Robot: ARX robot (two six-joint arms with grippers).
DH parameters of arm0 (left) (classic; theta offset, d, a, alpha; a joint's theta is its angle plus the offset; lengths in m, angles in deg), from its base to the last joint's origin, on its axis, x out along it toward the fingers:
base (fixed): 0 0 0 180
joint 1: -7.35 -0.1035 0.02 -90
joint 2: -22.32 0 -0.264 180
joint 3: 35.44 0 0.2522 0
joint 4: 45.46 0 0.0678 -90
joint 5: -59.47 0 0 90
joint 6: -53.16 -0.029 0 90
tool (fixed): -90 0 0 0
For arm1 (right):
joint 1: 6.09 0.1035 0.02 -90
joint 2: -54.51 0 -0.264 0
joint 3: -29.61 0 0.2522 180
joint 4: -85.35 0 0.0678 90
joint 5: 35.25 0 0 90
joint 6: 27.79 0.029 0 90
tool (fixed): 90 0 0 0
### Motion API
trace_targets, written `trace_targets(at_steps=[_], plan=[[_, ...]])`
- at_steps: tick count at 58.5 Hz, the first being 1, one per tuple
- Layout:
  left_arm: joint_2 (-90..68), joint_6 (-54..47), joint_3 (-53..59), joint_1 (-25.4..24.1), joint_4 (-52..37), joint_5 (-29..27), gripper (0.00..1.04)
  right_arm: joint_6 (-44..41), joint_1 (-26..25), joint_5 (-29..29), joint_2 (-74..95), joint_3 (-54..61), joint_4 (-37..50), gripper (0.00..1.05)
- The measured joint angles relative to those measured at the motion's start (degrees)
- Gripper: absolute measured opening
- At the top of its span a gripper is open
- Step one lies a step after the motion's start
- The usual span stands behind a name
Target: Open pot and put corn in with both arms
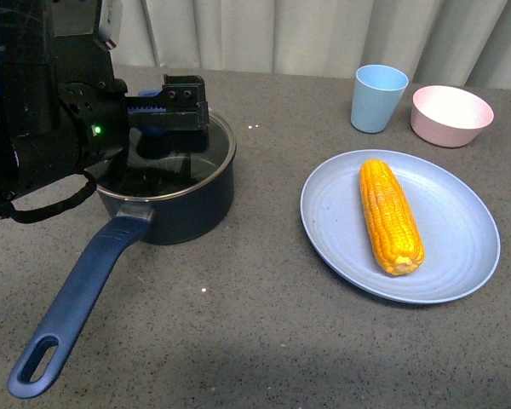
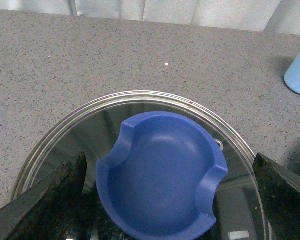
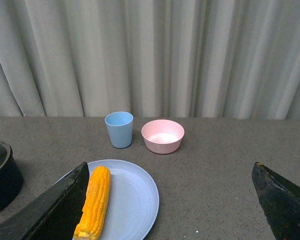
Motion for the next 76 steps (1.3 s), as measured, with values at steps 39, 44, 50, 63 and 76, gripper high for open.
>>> trace_targets(at_steps=[39,44,50,63,76], plan=[[1.44,0.0,-1.05,-0.5,0.83,1.49,0.63,0.0,0.0,0.0,0.0,0.0,0.0,0.95],[4.31,0.17,-0.83,-1.22,0.85,1.53,0.63,0.0,0.0,0.0,0.0,0.0,0.0,0.95],[6.93,0.17,-0.61,-3.37,0.57,2.01,0.63,0.0,0.0,0.0,0.0,0.0,0.0,0.95],[6.95,-0.76,2.12,-13.6,-0.87,3.93,0.63,0.0,0.0,0.0,0.0,0.0,0.0,0.95],[4.83,-2.05,2.58,-23.52,-3.56,6.34,0.63,0.0,0.0,0.0,0.0,0.0,0.0,0.95]])
